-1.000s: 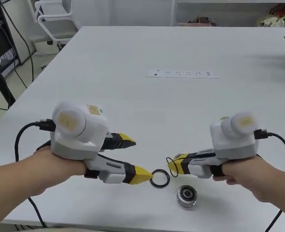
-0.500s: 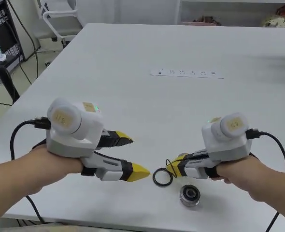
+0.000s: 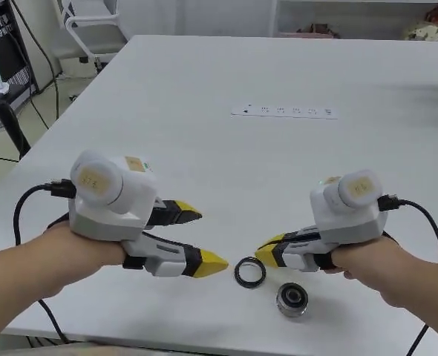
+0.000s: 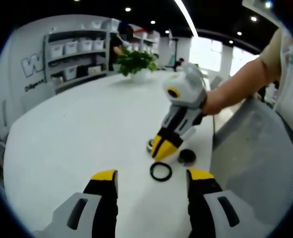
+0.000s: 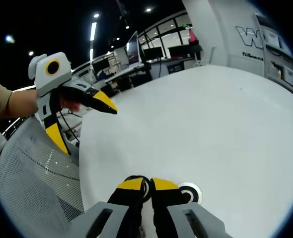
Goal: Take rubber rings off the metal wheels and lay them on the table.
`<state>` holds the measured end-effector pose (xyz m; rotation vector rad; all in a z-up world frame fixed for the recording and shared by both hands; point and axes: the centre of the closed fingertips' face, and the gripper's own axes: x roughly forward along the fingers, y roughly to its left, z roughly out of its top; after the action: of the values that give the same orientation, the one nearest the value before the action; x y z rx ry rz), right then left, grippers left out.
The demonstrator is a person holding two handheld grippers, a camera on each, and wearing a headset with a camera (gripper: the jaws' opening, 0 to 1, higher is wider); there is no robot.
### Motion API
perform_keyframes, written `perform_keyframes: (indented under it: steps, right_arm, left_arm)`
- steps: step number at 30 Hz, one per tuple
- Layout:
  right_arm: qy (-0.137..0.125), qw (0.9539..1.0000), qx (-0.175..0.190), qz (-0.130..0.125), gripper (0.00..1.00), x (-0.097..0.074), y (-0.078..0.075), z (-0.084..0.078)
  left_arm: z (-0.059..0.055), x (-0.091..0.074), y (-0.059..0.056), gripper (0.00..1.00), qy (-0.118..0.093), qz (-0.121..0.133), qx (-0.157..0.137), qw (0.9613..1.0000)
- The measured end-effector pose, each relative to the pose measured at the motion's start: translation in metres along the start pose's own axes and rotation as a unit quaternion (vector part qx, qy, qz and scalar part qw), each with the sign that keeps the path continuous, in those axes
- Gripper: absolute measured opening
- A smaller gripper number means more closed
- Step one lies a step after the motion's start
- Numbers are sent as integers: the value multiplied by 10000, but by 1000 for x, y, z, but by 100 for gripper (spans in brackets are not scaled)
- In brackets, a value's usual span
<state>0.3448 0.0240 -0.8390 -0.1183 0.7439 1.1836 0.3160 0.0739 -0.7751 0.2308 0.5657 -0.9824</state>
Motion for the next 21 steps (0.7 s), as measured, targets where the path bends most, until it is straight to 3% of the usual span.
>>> perform_keyframes:
  steps: [11, 21]
  right_arm:
    - [-543, 9984, 125, -71, 15, -35, -5, 23]
    - [-974, 9951, 31, -174, 31, -81, 0, 40]
  left_arm:
    - [10, -7, 3, 58, -151, 60, -123, 9998]
    - [18, -20, -5, 62, -244, 80, -89, 9996]
